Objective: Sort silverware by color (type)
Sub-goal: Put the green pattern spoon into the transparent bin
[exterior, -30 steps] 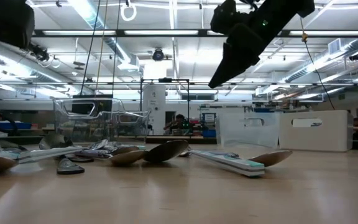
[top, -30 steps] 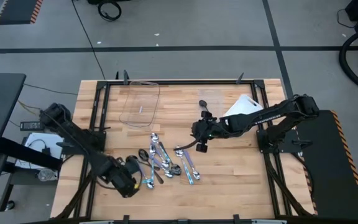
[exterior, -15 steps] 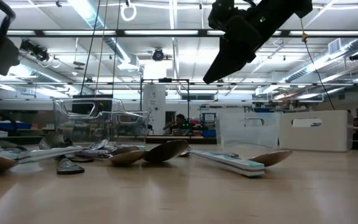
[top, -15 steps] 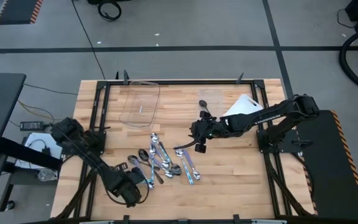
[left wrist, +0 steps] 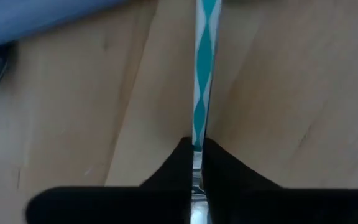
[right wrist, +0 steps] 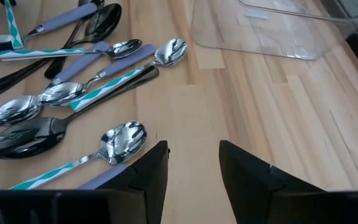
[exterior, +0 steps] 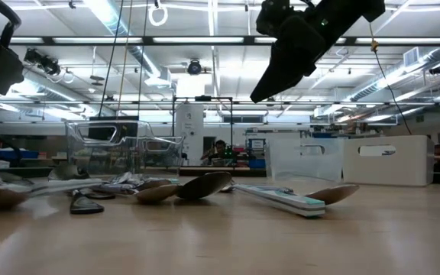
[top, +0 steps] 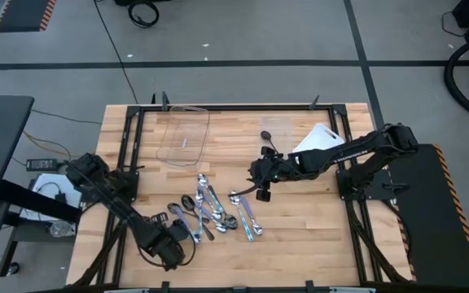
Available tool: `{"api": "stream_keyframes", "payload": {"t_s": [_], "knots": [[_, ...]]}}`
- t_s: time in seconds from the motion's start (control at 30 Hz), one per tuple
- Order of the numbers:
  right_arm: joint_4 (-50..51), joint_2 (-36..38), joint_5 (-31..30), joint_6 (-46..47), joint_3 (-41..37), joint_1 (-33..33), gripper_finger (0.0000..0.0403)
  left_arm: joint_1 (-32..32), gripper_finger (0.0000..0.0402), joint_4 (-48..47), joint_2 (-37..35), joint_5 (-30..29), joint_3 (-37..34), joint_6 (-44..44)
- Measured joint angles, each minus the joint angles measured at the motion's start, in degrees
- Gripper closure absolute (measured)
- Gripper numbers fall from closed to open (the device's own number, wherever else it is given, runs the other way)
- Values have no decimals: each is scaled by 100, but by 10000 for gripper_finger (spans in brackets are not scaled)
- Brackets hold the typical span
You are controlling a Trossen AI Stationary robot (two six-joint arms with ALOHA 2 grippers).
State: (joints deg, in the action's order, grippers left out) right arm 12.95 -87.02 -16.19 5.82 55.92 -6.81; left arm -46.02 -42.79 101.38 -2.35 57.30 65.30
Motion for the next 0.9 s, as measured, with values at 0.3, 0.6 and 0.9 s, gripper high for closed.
{"api": "stream_keyframes", "payload": {"t_s": [0.3, 0.6, 0.9], "knots": [[113, -1, -2, 326, 0, -20, 250, 104, 382, -255, -56, 15, 102, 32], [-1, -4, -226, 772, -252, -171, 250, 214, 382, -1203, -522, -396, 484, 108], [-590, -4, -236, 901, -637, -466, 250, 489, 382, -1781, -1224, -1667, 647, 341]]}}
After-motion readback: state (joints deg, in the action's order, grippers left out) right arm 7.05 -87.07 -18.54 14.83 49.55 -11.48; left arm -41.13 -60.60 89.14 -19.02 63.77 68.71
